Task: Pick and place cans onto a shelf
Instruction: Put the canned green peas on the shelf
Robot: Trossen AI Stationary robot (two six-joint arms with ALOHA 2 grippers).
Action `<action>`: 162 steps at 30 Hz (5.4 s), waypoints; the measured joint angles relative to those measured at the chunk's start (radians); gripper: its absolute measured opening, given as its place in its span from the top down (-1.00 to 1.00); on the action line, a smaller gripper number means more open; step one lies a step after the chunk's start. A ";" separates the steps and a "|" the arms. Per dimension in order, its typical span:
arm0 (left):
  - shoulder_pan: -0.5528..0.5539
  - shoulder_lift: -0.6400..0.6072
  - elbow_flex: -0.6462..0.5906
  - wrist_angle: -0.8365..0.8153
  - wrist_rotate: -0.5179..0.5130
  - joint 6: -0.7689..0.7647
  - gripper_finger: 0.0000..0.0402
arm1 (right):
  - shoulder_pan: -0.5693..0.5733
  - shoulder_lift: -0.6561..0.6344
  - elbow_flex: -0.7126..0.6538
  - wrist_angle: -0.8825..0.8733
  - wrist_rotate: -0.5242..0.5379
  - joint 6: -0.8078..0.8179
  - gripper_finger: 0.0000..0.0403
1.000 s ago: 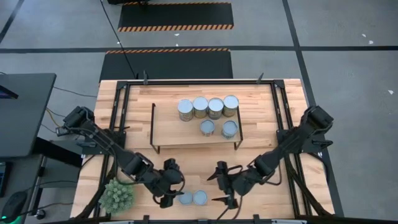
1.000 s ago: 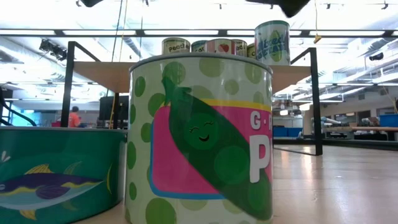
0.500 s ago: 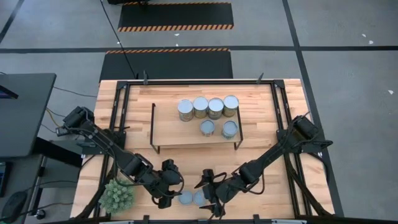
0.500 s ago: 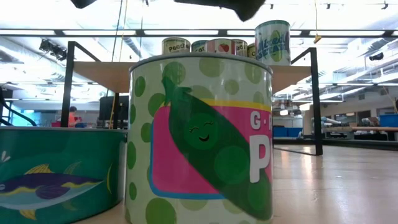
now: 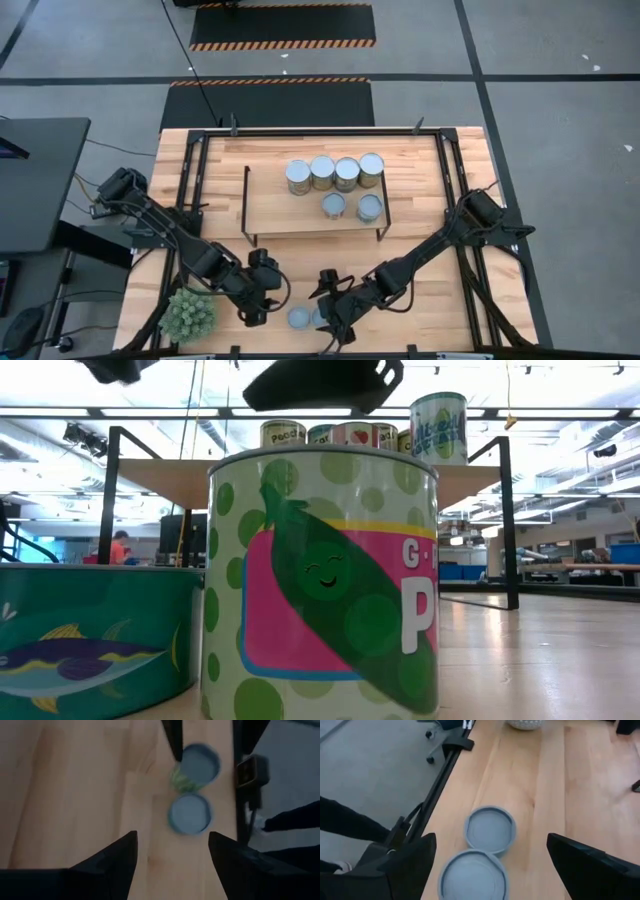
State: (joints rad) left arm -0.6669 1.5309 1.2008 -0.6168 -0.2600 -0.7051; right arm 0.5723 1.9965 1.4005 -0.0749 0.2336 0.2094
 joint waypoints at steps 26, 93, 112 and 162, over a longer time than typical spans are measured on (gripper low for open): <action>0.042 0.248 0.000 0.552 0.035 0.121 -0.58 | 0.126 -0.115 -0.002 -0.516 0.076 0.250 -0.92; 0.327 0.251 0.139 0.170 0.290 0.311 0.99 | 0.280 -0.153 -0.001 -0.671 0.221 0.584 -0.81; 0.469 -0.033 0.141 -0.034 0.060 0.125 0.99 | 0.269 -0.230 -0.001 -0.741 0.395 0.605 -0.81; 0.557 0.037 0.142 0.016 -0.247 0.030 0.20 | 0.224 -0.231 0.002 -0.651 0.394 0.629 -0.81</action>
State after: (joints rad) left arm -0.1095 1.5678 1.3425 -0.6012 -0.5074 -0.6752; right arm 0.7966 1.7653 1.4029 -0.7260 0.6279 0.8384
